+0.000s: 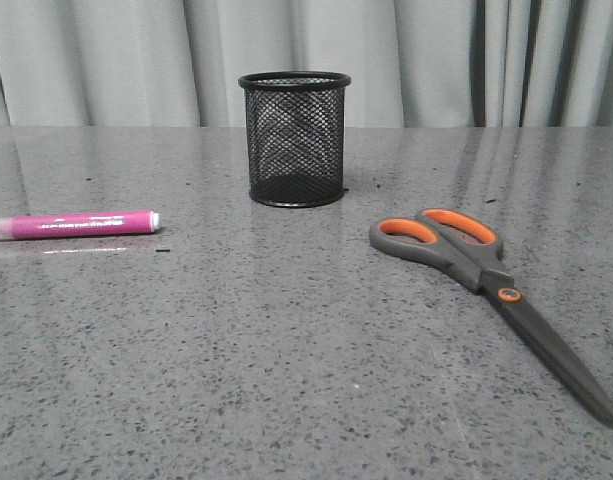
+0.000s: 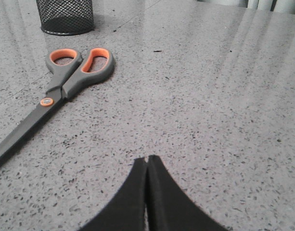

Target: Put pen and scissors into bin

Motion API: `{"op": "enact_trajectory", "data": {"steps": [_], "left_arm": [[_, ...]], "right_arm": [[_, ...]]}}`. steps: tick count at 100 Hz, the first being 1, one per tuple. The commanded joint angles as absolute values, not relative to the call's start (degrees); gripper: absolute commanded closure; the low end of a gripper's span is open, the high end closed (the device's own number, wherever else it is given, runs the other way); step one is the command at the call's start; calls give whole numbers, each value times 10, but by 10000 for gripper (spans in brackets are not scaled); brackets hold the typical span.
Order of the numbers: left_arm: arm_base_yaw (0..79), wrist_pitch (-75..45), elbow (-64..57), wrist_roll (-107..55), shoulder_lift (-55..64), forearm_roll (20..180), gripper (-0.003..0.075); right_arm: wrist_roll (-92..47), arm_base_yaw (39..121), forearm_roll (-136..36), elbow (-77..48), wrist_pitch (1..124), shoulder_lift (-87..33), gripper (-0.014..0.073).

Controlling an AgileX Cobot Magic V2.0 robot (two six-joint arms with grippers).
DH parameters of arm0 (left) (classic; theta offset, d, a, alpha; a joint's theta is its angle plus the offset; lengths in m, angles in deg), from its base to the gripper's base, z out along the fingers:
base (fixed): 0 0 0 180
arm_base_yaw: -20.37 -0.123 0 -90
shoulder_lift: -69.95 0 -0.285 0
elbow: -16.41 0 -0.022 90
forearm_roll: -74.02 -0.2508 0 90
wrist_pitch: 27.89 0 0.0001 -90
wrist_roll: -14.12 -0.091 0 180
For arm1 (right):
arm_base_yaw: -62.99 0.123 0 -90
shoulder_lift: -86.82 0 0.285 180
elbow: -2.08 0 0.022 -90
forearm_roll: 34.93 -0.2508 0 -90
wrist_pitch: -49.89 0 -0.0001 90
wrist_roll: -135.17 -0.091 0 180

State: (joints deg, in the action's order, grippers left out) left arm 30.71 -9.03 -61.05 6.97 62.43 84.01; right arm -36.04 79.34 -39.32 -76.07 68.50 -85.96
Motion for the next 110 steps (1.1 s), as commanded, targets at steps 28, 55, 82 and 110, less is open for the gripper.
{"op": "enact_trajectory", "data": {"steps": [28,55,82,110], "left_arm": [[305,-129,-625,74,642,846,740],[305,-129,-625,74,642,846,740],[305,-129,-625,74,642,846,740],[305,-202,-625,91,642,886,740]], "right_arm": [[-355,793,-395,-766,671,-873,659],[-355,793,-395,-766,671,-873,659],[-355,793,-392,-765,664,-873,659],[-385,793,-512,-765,458,-873,659]]}}
